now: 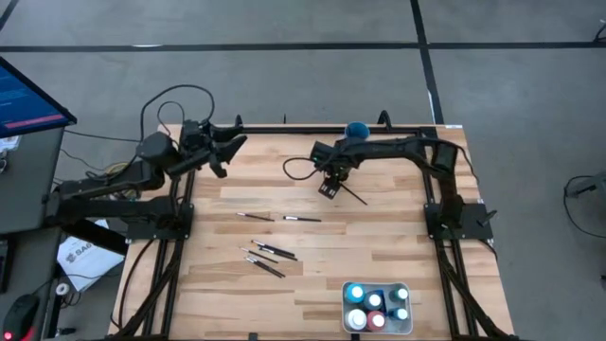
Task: Pick & Place Paint Supplies
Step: Put the orange paintbrush into the blue cup
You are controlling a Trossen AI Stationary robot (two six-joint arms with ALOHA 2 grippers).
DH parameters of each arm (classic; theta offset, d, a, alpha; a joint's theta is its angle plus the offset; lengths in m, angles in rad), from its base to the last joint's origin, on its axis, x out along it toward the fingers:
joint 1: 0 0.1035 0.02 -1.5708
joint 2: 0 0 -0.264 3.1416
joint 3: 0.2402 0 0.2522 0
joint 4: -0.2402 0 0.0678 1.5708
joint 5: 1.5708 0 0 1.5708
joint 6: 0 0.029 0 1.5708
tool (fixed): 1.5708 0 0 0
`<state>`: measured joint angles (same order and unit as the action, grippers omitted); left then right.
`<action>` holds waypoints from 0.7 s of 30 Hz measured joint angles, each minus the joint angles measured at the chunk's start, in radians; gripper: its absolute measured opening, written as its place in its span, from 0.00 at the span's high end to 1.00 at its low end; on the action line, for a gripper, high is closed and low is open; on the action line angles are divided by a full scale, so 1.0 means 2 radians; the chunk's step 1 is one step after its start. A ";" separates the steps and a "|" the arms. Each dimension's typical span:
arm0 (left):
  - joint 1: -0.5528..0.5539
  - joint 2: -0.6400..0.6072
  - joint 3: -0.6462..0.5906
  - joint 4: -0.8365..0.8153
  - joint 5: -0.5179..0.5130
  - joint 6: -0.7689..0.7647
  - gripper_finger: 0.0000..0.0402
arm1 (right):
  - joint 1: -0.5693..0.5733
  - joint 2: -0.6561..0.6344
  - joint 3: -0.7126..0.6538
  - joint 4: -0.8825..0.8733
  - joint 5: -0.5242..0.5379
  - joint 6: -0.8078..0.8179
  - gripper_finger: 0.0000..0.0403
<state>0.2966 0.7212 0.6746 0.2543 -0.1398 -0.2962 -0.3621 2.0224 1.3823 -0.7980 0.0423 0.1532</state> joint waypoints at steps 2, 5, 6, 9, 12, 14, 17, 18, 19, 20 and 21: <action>0.000 0.006 0.000 0.004 0.000 0.000 0.56 | -0.006 0.007 0.000 -0.006 0.000 -0.009 0.55; 0.000 0.012 0.000 0.002 0.000 0.000 0.56 | -0.016 0.011 0.002 -0.011 -0.009 -0.017 0.56; 0.000 0.014 0.000 0.007 0.000 0.000 0.56 | -0.018 0.014 0.002 -0.013 -0.015 -0.019 0.57; 0.000 0.015 0.000 0.004 0.001 0.000 0.56 | -0.021 0.019 0.003 -0.018 -0.034 -0.030 0.60; 0.000 0.017 0.000 0.005 0.001 0.000 0.56 | -0.020 0.029 0.004 -0.026 -0.036 -0.037 0.69; 0.000 0.017 0.000 0.006 0.001 0.000 0.56 | -0.017 0.033 0.005 -0.029 -0.037 -0.037 0.75; 0.000 0.017 0.000 0.007 0.001 0.000 0.56 | -0.011 0.034 0.005 -0.029 -0.036 -0.037 0.82; 0.000 0.017 0.000 0.007 0.001 0.000 0.56 | -0.009 0.035 0.004 -0.029 -0.036 -0.033 0.84; 0.000 0.017 0.000 0.008 0.001 0.000 0.56 | -0.008 0.035 0.004 -0.029 -0.036 -0.028 0.86; 0.000 0.017 0.000 0.008 0.001 0.000 0.56 | -0.007 0.035 0.004 -0.029 -0.034 -0.022 0.89; 0.000 0.017 0.000 0.008 0.002 0.000 0.56 | -0.006 0.035 0.004 -0.029 -0.034 -0.017 0.93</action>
<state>0.2966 0.7555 0.6750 0.2695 -0.1355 -0.2958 -0.3742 2.0914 1.3904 -0.8561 -0.0250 0.1198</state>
